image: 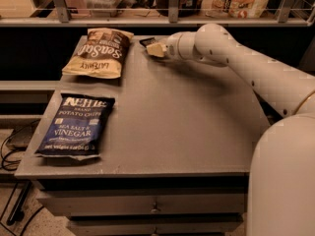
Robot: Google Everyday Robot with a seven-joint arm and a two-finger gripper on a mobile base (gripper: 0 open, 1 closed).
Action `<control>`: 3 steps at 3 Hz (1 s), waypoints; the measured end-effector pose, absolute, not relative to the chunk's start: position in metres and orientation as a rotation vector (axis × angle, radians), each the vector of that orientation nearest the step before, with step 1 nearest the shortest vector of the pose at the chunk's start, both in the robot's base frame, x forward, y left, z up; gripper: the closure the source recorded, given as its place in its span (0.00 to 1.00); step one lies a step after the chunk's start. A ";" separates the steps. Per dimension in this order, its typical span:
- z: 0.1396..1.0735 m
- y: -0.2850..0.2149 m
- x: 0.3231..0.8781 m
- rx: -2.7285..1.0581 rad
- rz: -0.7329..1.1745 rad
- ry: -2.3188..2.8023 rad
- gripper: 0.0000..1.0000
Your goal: Move rxbar chocolate near blue chip bag
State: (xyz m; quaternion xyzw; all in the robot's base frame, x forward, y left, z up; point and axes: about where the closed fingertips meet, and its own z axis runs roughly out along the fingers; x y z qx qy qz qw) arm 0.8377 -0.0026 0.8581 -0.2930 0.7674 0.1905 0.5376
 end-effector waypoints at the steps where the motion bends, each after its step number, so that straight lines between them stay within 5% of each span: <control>1: 0.881 -0.001 0.824 -0.748 0.419 1.796 1.00; 3: 0.914 -0.003 0.775 -0.861 0.418 1.772 1.00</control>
Offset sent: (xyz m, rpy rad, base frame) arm -0.0616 -0.0086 0.0837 -0.1886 -0.1165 0.0999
